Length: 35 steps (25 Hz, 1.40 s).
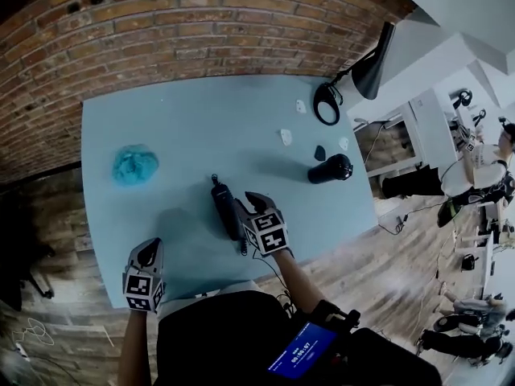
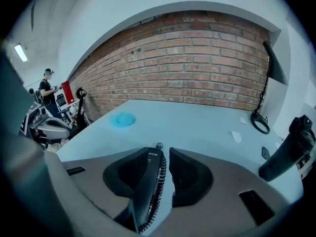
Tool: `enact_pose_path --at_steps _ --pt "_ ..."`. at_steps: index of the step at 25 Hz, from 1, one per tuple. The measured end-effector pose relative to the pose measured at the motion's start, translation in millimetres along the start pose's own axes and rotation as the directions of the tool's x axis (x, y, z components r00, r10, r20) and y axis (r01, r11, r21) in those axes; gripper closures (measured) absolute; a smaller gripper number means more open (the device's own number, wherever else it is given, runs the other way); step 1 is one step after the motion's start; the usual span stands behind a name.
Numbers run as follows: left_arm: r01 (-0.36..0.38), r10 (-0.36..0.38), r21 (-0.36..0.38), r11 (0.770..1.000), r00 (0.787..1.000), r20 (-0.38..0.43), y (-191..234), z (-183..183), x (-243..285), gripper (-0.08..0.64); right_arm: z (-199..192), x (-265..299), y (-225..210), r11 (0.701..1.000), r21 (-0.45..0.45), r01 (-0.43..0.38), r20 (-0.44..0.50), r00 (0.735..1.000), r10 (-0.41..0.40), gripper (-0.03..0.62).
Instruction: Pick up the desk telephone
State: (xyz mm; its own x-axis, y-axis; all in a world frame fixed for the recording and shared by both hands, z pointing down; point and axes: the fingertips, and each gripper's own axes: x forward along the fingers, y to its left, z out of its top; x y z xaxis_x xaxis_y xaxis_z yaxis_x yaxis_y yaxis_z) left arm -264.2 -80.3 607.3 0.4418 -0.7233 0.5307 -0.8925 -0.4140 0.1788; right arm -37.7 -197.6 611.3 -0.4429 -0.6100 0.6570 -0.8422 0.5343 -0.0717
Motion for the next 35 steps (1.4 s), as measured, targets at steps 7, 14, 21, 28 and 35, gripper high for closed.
enact_pose_path --at_steps 7,14,21,28,35 --pt "-0.017 0.015 -0.022 1.0 0.996 -0.089 22.9 -36.2 -17.9 0.543 -25.3 30.6 18.2 0.999 0.039 -0.025 -0.112 0.993 0.03 0.399" --pt "-0.023 0.018 -0.032 0.999 0.987 -0.159 40.9 -59.6 -29.2 0.543 -49.7 47.8 26.0 0.998 0.064 -0.013 -0.195 0.98 0.026 0.343" --pt "-0.01 0.0 -0.048 0.999 0.977 -0.215 49.6 -76.7 -25.7 0.543 -65.4 60.7 30.0 0.996 0.088 -0.026 -0.286 0.957 0.05 0.292" --pt "0.016 -0.027 -0.046 0.999 0.97 -0.24 44.4 -87.4 -15.6 0.543 -85.4 66.8 29.0 0.995 0.1 -0.014 -0.366 0.929 0.05 0.274" --pt "0.028 -0.037 -0.035 0.999 0.963 -0.268 43.6 -91.6 -10.8 0.543 -99.5 77.2 25.8 0.998 0.067 -0.005 -0.437 0.899 0.033 0.221"
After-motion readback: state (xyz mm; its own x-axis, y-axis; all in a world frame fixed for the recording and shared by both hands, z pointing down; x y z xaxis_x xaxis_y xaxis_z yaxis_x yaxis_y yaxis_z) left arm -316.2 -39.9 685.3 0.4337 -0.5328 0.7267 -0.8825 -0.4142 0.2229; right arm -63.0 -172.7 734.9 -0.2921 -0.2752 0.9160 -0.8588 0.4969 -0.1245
